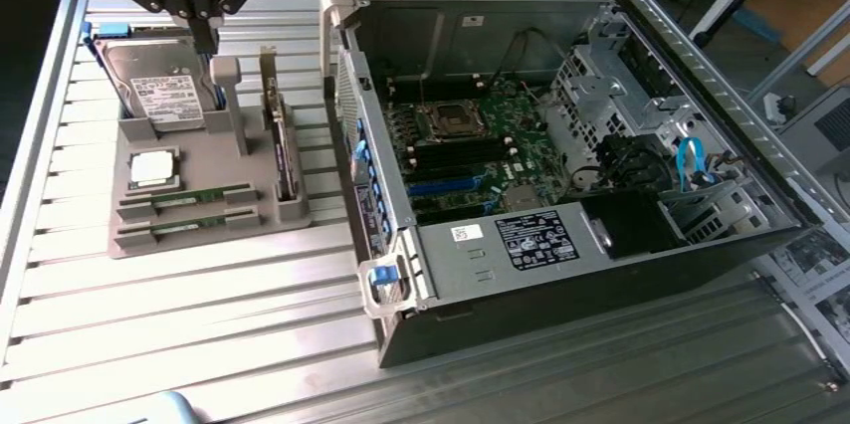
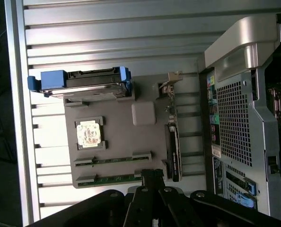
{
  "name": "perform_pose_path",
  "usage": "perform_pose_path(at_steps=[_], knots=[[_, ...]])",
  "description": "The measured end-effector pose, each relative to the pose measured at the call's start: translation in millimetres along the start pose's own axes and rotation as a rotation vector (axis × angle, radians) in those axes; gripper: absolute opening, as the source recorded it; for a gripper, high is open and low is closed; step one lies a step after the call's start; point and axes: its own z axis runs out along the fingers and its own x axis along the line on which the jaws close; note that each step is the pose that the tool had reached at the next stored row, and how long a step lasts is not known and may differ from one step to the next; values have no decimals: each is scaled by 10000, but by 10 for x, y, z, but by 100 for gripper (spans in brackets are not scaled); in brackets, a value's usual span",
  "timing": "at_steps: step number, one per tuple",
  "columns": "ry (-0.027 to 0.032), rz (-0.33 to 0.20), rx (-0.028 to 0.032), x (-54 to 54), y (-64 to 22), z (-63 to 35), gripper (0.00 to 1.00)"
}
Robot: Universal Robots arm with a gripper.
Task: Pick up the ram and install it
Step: 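Reach for the ram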
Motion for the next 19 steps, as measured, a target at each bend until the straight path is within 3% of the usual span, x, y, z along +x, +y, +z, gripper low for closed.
perform_pose_path(at_steps=[19], knots=[[1,0,1,224,-11,-6,11]])
